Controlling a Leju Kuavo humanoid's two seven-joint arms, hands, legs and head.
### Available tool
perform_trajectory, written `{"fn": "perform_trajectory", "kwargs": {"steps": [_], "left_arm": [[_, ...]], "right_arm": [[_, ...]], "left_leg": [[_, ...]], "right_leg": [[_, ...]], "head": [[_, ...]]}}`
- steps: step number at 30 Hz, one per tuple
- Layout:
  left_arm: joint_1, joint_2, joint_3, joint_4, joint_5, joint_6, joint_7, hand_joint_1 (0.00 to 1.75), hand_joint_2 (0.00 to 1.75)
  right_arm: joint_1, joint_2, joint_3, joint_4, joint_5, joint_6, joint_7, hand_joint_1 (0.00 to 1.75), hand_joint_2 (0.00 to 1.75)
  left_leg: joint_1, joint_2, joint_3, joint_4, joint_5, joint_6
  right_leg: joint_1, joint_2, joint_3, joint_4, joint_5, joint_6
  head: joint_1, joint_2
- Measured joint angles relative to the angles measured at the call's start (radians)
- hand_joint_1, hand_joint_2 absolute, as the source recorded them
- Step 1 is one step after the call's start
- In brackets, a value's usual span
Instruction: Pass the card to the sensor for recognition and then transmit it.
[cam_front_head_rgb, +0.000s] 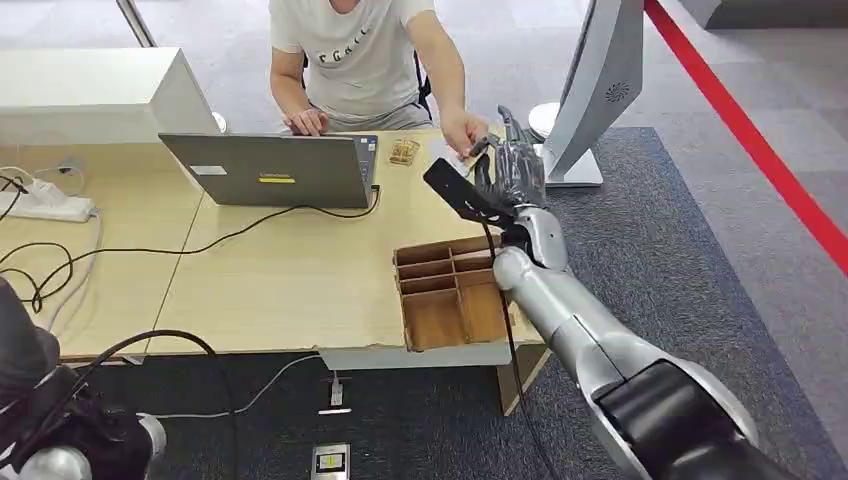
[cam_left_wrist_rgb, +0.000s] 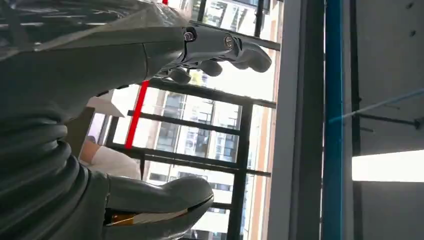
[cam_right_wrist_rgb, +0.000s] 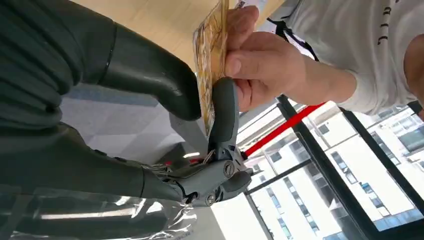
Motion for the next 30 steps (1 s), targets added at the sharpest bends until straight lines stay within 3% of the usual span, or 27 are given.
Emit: {"fn": "perform_trajectory", "kwargs": {"steps": [5,6,21,30], "left_arm": [[0.000,0.000,0.000,0.006,0.000,0.000,0.000,0.00,1.75],[0.000,0.000,0.000,0.006,0.000,0.000,0.000,0.00,1.75],[0.000,0.000,0.000,0.007,-0.002,0.000,0.011,0.00,1.75],[0.030,0.000,0.000,0.007,-0.008,0.000,0.005,0.00,1.75]], "right_arm": [[-0.001,0.001,0.000,0.015,0.003,-0.002,0.002,1.75,1.75],[-0.001,0.001,0.000,0.018,0.003,-0.002,0.002,0.00,1.75],[0.001,-0.007,0.000,0.043,0.012,-0.004,0.029,0.00,1.75],[0.031,-0.052,-0.015,-0.040,-0.069,0.022,-0.074,0.00,1.75]], "left_leg": [[0.000,0.000,0.000,0.000,0.000,0.000],[0.000,0.000,0.000,0.000,0.000,0.000],[0.000,0.000,0.000,0.000,0.000,0.000],[0.000,0.000,0.000,0.000,0.000,0.000]], "right_leg": [[0.000,0.000,0.000,0.000,0.000,0.000],[0.000,0.000,0.000,0.000,0.000,0.000],[0.000,0.000,0.000,0.000,0.000,0.000],[0.000,0.000,0.000,0.000,0.000,0.000]], "head": [[0.000,0.000],[0.000,0.000],[0.000,0.000],[0.000,0.000]]}}
